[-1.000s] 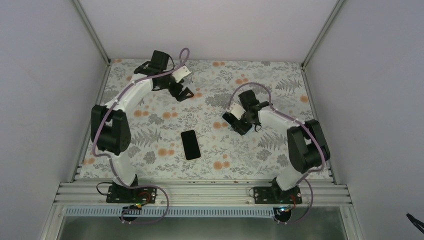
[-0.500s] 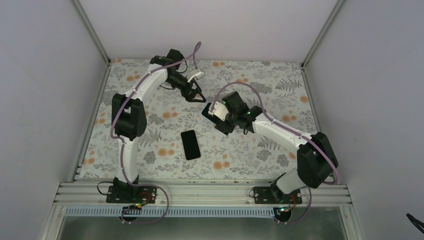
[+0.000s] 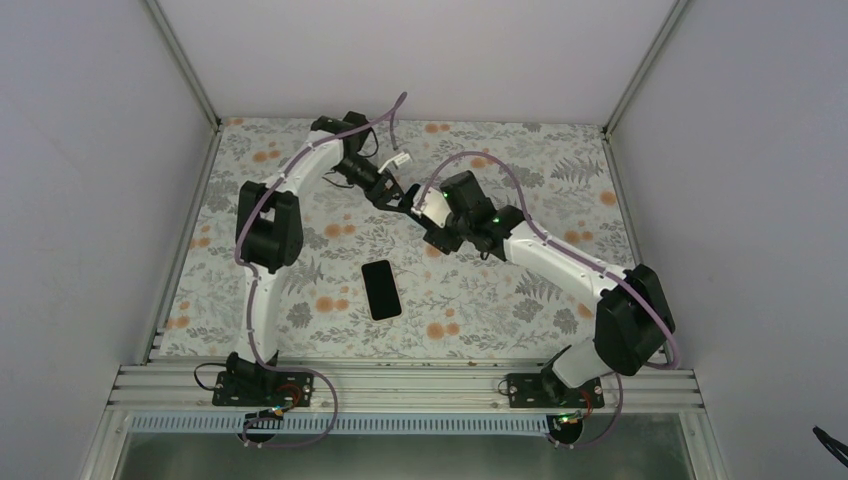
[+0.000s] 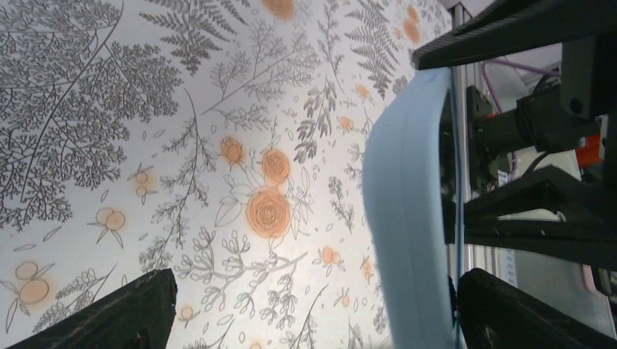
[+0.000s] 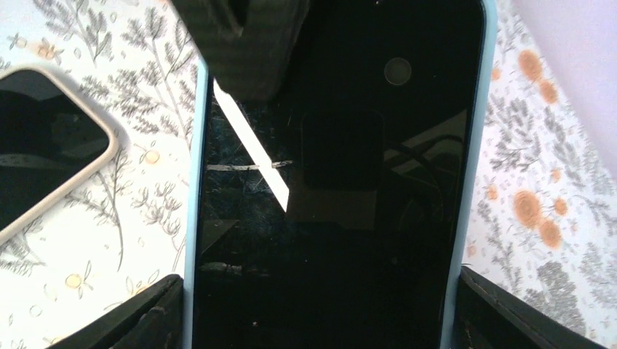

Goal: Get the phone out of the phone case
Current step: Pick up the phone at the center of the board.

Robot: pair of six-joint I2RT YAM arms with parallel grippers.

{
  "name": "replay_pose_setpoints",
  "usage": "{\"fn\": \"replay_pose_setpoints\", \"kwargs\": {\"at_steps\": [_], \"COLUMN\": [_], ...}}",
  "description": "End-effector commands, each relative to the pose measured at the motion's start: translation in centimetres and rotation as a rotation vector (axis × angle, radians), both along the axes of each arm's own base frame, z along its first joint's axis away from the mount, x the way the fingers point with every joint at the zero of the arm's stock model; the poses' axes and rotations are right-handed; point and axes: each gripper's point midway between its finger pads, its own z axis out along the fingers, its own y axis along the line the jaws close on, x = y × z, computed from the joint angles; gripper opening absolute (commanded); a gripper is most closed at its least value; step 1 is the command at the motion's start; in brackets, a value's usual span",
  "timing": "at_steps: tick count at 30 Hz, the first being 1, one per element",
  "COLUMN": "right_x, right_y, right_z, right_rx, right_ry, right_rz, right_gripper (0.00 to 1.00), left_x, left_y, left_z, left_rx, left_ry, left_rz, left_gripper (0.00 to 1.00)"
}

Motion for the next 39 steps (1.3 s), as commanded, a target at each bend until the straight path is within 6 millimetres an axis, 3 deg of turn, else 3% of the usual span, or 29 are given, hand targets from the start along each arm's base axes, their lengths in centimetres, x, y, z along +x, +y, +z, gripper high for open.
{"fn": "replay_pose_setpoints", "kwargs": {"at_steps": [1,9,19,22,23,24,27,33,39], "right_x": [2.0,3.1,3.3,2.3,1.8,1.2,-1.1,-5.4,-7.0], "right_y": [1.4,1.3,1.1,1.3,1.2,1.6,1.3,-1.3,-4.5], "right_z": [3.1,3.4,3.5,2.5,2.1,2.0,1.4,3.8,4.9], "right_rx": [0.048,0.04,0.034,0.017,0.008,0.02,0.025,0.107,0.166], "right_ry": [-0.105,-0.161,-0.182,-0.129,-0.098,-0.059,0.034,0.084,0.138], "right_rz": [-0.02,-0.05,-0.054,-0.008,0.0,0.027,0.092,0.185,0.224], "right_gripper": [0.7,0.7,0.72,0.89,0.98,1.0,1.0,1.0,1.0], "left_x": [-0.5,-1.4,-2.2,-2.1,-2.1,-2.1,-2.3,-3.3,-4.7], "left_y": [-1.4,-2.5,-2.8,-2.9,-3.0,-3.0,-2.9,-1.8,-0.5], "left_z": [2.0,3.2,3.7,4.8,5.2,5.6,6.3,6.1,6.3], "left_rx": [-0.066,-0.117,-0.16,-0.183,-0.19,-0.195,-0.2,-0.135,-0.078], "left_ry": [0.025,0.067,0.098,0.068,0.054,0.045,0.013,-0.066,-0.141], "left_rz": [-0.033,-0.045,-0.056,-0.064,-0.068,-0.071,-0.079,-0.102,-0.131], "left_gripper": [0.91,0.72,0.21,0.03,0.02,0.02,0.02,0.02,0.02]}}
